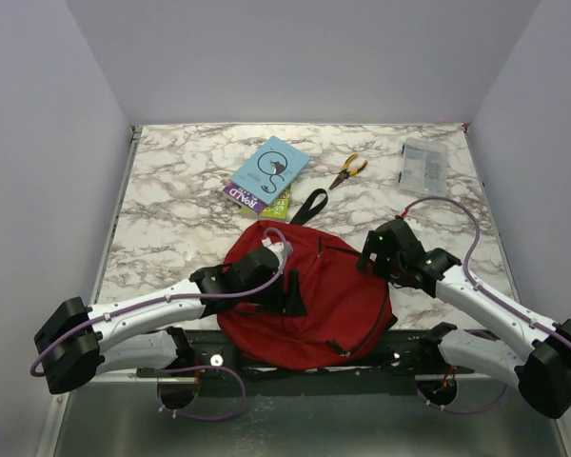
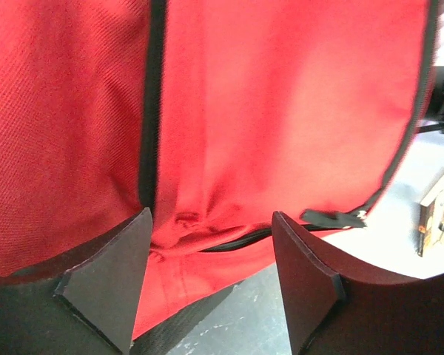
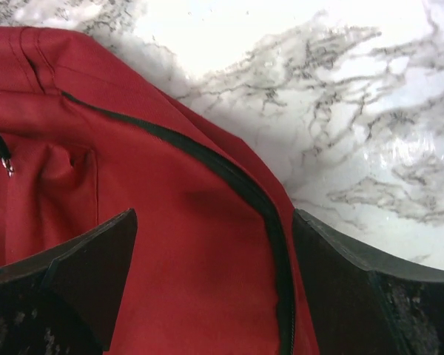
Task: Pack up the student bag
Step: Zip the student bag at the center of the board, then move the student bag to the center of the board, then unzip the student bag at the center of the board.
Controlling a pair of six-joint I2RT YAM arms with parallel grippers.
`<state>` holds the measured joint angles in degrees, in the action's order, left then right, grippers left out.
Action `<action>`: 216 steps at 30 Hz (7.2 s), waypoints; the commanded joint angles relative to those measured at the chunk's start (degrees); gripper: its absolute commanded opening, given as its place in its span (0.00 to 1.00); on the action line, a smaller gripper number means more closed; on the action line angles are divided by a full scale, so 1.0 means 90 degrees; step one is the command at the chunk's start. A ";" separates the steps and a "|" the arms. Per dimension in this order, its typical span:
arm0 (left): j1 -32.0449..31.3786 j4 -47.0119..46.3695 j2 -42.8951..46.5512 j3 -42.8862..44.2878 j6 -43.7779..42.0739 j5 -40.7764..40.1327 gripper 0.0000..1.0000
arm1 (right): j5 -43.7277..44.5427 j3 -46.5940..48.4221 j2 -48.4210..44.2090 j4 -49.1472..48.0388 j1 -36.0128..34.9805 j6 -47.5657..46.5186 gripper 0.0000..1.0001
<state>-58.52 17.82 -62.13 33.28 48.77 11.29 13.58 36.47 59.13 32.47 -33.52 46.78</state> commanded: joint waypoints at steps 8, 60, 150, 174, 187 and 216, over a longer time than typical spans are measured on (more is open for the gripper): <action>-0.0009 -0.0142 -0.0187 0.0850 -0.0165 0.0105 0.72 | -0.2179 -0.0725 -0.0346 -0.0976 0.0004 0.0252 0.65; 0.0319 -0.0219 -0.0074 0.1199 -0.0448 -0.0114 0.73 | -0.1763 0.0674 -0.0366 -0.0266 -0.0005 -0.1772 0.74; 0.1305 -0.2452 0.1600 -0.1331 0.0429 0.2396 0.95 | 0.0411 0.0497 0.0163 -0.0764 -0.4616 0.0107 0.01; -0.0204 -0.1860 -0.1714 0.0197 -0.0249 0.1297 0.41 | 0.2287 0.0753 -0.0416 -0.0134 -0.4622 0.1638 0.01; -0.0262 -0.1862 -0.1470 -0.0405 -0.0204 0.1365 0.00 | 0.2516 0.0486 -0.1462 -0.0215 -0.2580 -0.0106 0.01; -0.0187 0.0325 -0.1313 0.2850 -0.1296 -0.0551 0.79 | -0.3966 0.0322 -0.1159 -0.2239 0.0355 -0.2179 0.01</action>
<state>-60.99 16.38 -69.10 54.30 40.25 13.32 -18.41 38.39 49.65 13.63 -30.63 26.13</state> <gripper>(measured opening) 0.828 0.011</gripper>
